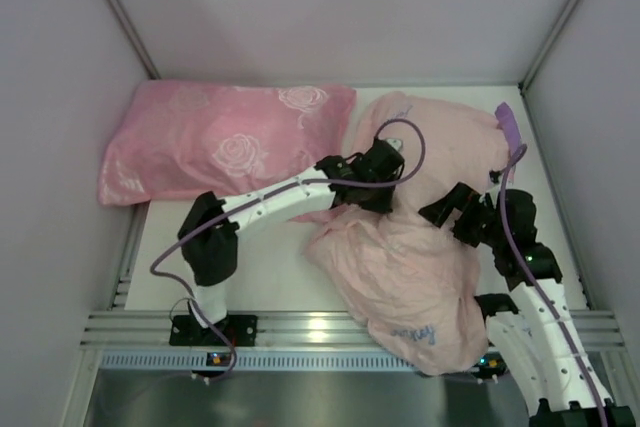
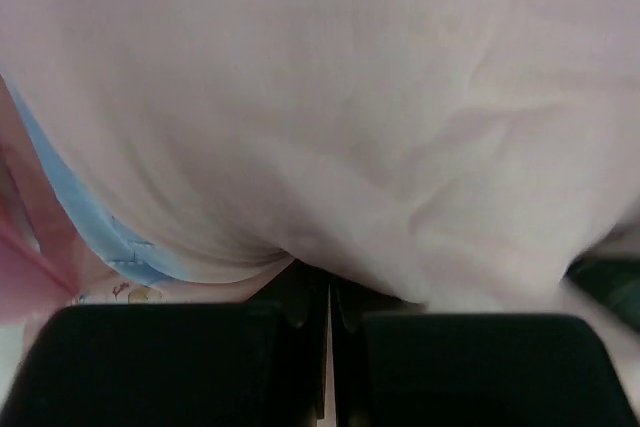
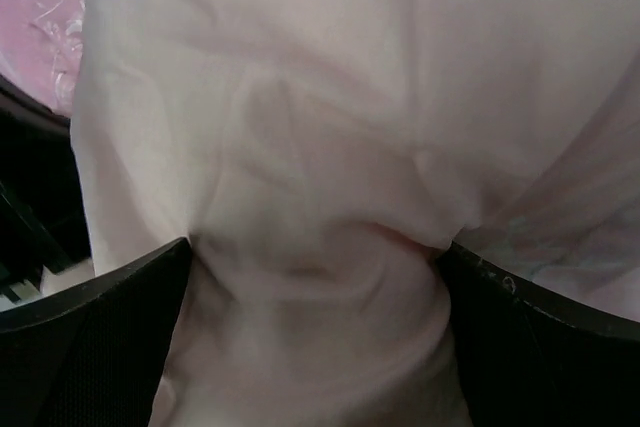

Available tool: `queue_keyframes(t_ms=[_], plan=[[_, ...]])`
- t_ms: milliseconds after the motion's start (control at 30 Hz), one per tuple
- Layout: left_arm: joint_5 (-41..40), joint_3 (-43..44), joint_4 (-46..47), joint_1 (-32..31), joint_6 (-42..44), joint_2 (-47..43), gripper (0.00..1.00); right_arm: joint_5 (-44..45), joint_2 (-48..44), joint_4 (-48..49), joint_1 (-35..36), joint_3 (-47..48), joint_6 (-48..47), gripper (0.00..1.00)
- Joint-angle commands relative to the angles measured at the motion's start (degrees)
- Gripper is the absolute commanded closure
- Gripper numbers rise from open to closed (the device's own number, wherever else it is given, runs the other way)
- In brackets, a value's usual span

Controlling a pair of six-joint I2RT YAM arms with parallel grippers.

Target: Remove the pillowcase from the pillow

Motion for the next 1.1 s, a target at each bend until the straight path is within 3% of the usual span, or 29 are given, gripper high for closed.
queue_keyframes(t_ms=[0,33,67,133,167,233,267,333,467,500,600,633,800,900,1067], plan=[[2.14,22.00,2.10,2.75,4.54,11.61,1.00,-3.27,2.59,5.47,5.43,-2.93,5.46,0.00],[0.73,22.10,-0.18,2.93,4.56,13.83,1.00,-3.27,3.13,6.71,6.40,-2.94,5.99,0.00],[-0.68,32.11,-5.16,3.20,6.04,15.59,1.00,-2.66,3.65,7.24,8.49,-3.29,6.25,0.00],[-4.72,39.47,-9.59,3.99,6.75,17.72,0.96,-0.99,4.53,7.60,10.53,-2.59,5.99,0.01],[-7.87,41.25,-10.74,4.42,6.76,16.76,0.71,-0.11,4.71,7.60,12.10,-1.72,5.73,0.01],[-11.57,39.08,-10.75,5.48,6.32,10.56,0.44,-0.89,5.33,8.65,13.43,-0.84,5.29,0.00],[-16.21,37.41,-10.75,5.57,6.84,7.99,0.22,-1.59,5.59,8.83,15.00,-0.05,4.94,0.01],[-19.49,30.39,-10.84,5.66,6.85,2.20,0.12,-0.21,5.86,8.13,16.51,1.79,3.89,0.00],[-18.98,13.79,-10.66,5.14,1.85,-17.19,0.10,9.11,3.32,-0.63,20.81,7.06,-1.98,0.01],[-18.45,5.92,-10.40,4.78,0.35,-20.65,0.11,9.99,2.79,-1.97,21.17,8.29,-3.14,0.01],[-15.57,-5.98,-8.56,3.46,-4.04,-33.57,0.12,8.34,2.08,-5.40,23.71,13.04,-7.45,0.01],[-14.24,-13.50,-6.64,3.46,-6.14,-36.83,0.12,7.12,2.43,-6.10,24.68,15.05,-8.06,0.01],[-8.00,-30.96,-1.52,3.38,-11.34,-53.96,0.16,13.58,4.26,-5.24,39.60,18.32,-6.23,0.03],[-5.54,-36.77,-1.17,3.38,-13.63,-56.45,0.20,24.04,10.39,-5.76,49.88,20.52,-5.52,0.03],[-1.06,-43.89,3.39,3.46,-16.79,-58.56,0.28,50.49,20.00,-10.58,63.51,27.02,-0.96,0.05]])
